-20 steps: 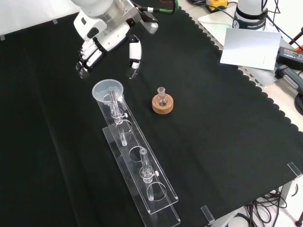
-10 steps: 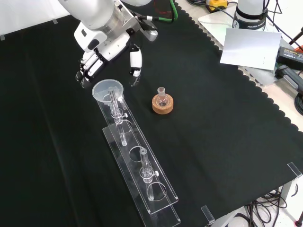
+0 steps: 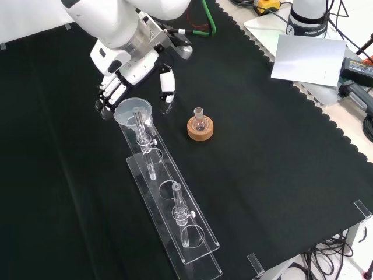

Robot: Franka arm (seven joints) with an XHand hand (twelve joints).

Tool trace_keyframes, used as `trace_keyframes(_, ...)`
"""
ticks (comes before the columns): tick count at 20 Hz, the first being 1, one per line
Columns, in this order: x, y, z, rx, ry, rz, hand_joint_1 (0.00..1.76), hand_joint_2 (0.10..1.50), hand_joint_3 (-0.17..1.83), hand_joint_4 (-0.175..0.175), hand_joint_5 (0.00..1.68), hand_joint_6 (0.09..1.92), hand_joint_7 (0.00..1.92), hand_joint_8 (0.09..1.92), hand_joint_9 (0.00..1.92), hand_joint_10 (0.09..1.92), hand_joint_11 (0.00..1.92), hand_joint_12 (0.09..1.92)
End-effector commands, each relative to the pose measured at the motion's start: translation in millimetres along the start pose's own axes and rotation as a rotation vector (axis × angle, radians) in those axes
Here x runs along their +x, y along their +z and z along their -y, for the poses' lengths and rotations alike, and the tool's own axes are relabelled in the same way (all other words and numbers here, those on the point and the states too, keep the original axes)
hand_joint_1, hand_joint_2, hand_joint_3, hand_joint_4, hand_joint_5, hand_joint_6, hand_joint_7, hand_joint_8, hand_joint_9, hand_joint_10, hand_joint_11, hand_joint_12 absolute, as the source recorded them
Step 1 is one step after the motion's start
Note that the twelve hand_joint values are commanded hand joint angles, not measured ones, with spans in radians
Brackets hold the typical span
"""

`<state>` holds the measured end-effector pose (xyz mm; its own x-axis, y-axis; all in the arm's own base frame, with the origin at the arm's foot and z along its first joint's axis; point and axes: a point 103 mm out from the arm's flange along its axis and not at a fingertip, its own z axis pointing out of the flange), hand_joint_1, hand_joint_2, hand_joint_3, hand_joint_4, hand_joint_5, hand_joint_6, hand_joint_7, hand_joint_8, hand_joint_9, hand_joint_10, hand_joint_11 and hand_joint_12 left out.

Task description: Pick up the funnel from the transparent funnel stand.

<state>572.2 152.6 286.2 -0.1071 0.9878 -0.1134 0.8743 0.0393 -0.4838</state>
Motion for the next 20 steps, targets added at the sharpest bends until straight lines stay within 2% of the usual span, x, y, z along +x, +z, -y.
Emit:
trace_keyframes(1,4,4,-5,0.011,-0.012,-0.003,0.66,0.65,0.47,0.018,0.02,0.09,0.0,0.28,0.03,0.94,0.37,1.51)
trace_keyframes(13,-1,14,-18,0.039,-0.012,0.001,0.67,0.65,0.49,0.022,0.04,0.09,0.0,0.39,0.08,0.94,0.4,1.5)
trace_keyframes(18,-1,15,-21,0.025,-0.008,0.022,0.68,0.64,0.51,0.02,0.09,0.09,0.0,0.54,0.19,0.91,0.41,1.5)
trace_keyframes(20,-1,15,-22,0.016,0.002,0.034,0.68,0.63,0.53,0.016,0.14,0.09,0.03,0.64,0.3,0.85,0.41,1.5)
